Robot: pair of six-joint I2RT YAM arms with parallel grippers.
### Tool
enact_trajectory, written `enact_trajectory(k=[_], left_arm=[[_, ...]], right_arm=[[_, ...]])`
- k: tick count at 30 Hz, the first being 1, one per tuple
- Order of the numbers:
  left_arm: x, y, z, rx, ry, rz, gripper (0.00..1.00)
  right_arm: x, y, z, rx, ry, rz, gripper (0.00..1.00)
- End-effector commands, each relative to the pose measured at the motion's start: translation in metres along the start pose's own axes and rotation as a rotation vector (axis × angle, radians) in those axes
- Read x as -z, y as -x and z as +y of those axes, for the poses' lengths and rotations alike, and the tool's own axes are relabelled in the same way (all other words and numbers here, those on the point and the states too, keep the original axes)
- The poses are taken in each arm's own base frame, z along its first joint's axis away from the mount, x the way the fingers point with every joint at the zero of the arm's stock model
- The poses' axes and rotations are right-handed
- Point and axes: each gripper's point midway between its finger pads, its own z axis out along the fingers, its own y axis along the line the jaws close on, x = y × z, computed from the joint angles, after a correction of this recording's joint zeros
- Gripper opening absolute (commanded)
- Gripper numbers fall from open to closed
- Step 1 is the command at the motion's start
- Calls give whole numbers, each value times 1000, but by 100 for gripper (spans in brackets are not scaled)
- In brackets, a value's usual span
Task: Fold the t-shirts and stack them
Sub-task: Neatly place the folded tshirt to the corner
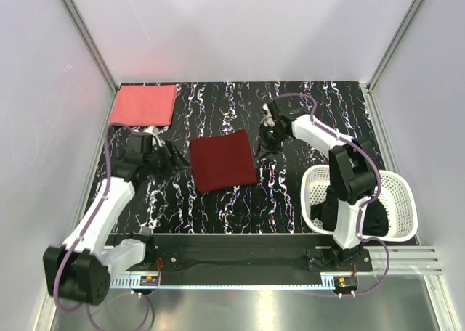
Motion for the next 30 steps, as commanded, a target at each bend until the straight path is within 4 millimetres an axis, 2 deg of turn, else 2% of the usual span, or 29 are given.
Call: enact_trajectory(k=[1, 2, 3, 4, 5, 6, 8, 9, 10, 12, 13, 15, 16, 17, 20, 21, 22, 23, 24, 25, 26, 27, 29, 30], left_arm=[[38, 11, 34, 57, 229, -103, 72], [45, 13, 37, 80, 250, -119, 72], [57, 21, 46, 115, 312, -189, 73], [67, 20, 52, 135, 353, -195, 73], [75, 22, 54, 161, 371, -219, 73], [85, 27, 59, 171, 399, -266, 74], [100, 26, 62, 199, 427, -296, 75], [105, 27, 64, 204, 441, -313, 75], [111, 25, 66, 214, 445, -326, 76], [120, 23, 69, 239, 467, -344, 77], [124, 22, 70, 248, 466, -357, 78], [129, 18, 72, 267, 472, -362, 81], [130, 17, 72, 273, 469, -362, 82], [132, 15, 71, 274, 458, -364, 82], [136, 9, 66, 262, 431, -341, 82], [136, 6, 63, 253, 410, -323, 82], [140, 7, 58, 242, 387, -329, 82], [143, 7, 55, 224, 373, -327, 82], [146, 8, 49, 216, 336, -337, 82], [149, 9, 46, 209, 320, -345, 82], [152, 9, 44, 201, 307, -352, 82], [154, 8, 42, 198, 288, -362, 82], [153, 6, 42, 196, 278, -357, 82], [152, 3, 42, 199, 274, -350, 82]], right_arm=[[31, -5, 40, 244, -146, -68, 32], [31, -4, 43, 270, -182, -83, 36], [28, -15, 57, 314, -195, -67, 39], [24, -11, 67, 342, -203, -77, 42], [21, -12, 72, 370, -231, -87, 51], [16, -23, 84, 407, -235, -66, 54], [7, -20, 101, 435, -251, -86, 58], [3, -21, 108, 444, -255, -91, 64], [-4, -25, 126, 466, -242, -105, 66], [-13, -27, 142, 492, -245, -131, 71], [-22, -33, 155, 516, -235, -131, 72], [-29, -38, 168, 538, -228, -126, 74], [-43, -46, 165, 552, -244, -91, 74], [-48, -58, 170, 588, -248, -72, 74], [-55, -87, 171, 761, -283, -57, 74], [-58, -86, 178, 813, -272, -100, 75], [-55, -92, 167, 894, -299, -95, 77], [-51, -90, 164, 937, -321, -129, 79], [-52, -86, 174, 968, -287, -195, 79], [-44, -91, 160, 1009, -301, -203, 83], [-39, -89, 158, 1040, -308, -230, 87], [-37, -88, 166, 1059, -281, -276, 92], [-25, -93, 160, 1115, -271, -307, 100], [-24, -91, 169, 1134, -235, -348, 100]])
